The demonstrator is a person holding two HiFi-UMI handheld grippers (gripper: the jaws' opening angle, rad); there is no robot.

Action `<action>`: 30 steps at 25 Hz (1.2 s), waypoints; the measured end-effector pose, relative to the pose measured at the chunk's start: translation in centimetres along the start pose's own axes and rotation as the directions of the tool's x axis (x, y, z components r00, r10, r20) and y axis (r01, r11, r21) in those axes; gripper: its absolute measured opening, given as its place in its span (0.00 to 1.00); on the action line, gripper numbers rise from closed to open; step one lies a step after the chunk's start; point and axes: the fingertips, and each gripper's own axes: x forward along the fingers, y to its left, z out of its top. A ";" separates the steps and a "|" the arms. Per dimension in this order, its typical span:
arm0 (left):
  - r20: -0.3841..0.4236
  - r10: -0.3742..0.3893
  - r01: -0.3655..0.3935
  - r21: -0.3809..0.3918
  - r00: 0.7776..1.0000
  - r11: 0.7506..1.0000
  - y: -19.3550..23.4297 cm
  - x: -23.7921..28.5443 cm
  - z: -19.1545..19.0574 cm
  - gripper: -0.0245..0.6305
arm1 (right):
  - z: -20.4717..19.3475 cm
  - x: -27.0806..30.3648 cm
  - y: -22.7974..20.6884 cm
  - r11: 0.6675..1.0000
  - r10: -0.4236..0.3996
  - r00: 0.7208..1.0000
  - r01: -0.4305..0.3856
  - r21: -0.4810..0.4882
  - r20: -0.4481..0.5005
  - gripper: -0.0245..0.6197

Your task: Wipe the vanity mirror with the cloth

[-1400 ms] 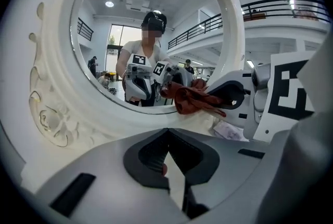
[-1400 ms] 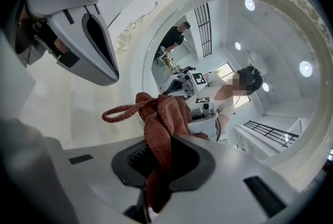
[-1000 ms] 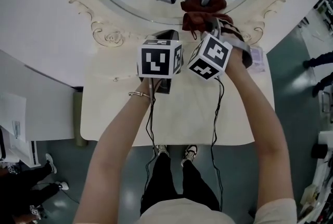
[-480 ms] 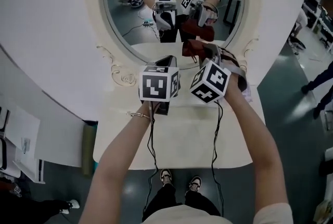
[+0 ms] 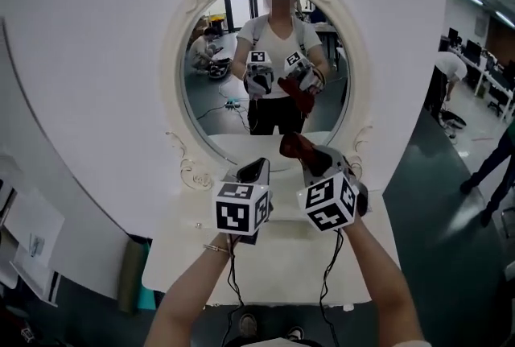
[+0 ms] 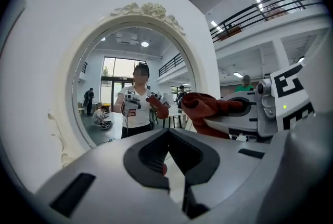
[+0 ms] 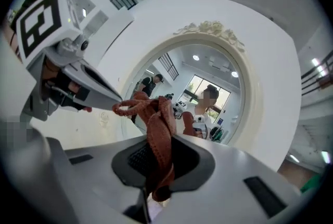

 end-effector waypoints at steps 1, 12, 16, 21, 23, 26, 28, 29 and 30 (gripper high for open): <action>-0.006 0.005 -0.005 -0.009 1.000 1.000 -0.3 -0.7 -0.9 0.05 | -0.3 -0.7 0.4 0.999 0.010 1.000 -0.010 0.032 0.011 0.13; -0.073 0.148 -0.157 -0.145 0.986 0.977 -2.2 -6.9 -11.3 0.05 | -7.1 -5.8 7.6 0.898 0.121 0.990 -0.138 0.418 0.067 0.13; -0.079 0.138 -0.147 -0.127 0.987 0.981 -2.8 -8.3 -12.4 0.05 | -9.4 -6.8 11.3 0.836 0.155 0.987 -0.151 0.527 0.037 0.13; -0.068 0.107 -0.112 -0.084 0.992 0.990 -3.1 -10.5 -12.7 0.05 | -10.2 -8.5 14.4 0.785 0.166 0.986 -0.130 0.606 -0.004 0.13; -0.060 0.090 -0.093 -0.061 0.994 0.994 -3.0 -11.7 -12.6 0.05 | -9.5 -9.3 14.8 0.770 0.136 0.991 -0.104 0.629 -0.003 0.13; -0.042 0.067 -0.069 -0.043 0.997 0.997 -2.7 -13.4 -12.4 0.05 | -8.1 -10.6 15.2 0.761 0.083 0.997 -0.067 0.645 0.006 0.13; -0.036 0.054 -0.056 -0.048 0.998 0.997 -2.5 -14.3 -12.6 0.05 | -7.5 -11.5 15.6 0.760 0.058 0.998 -0.047 0.648 0.004 0.13; -0.036 0.046 -0.048 -0.054 0.998 0.997 -2.4 -14.6 -12.8 0.05 | -7.3 -12.1 15.8 0.759 0.049 0.999 -0.038 0.650 0.000 0.13; -0.035 0.040 -0.042 -0.062 0.999 0.997 -2.4 -15.0 -13.0 0.05 | -7.1 -12.6 16.0 0.758 0.041 0.999 -0.027 0.652 -0.006 0.13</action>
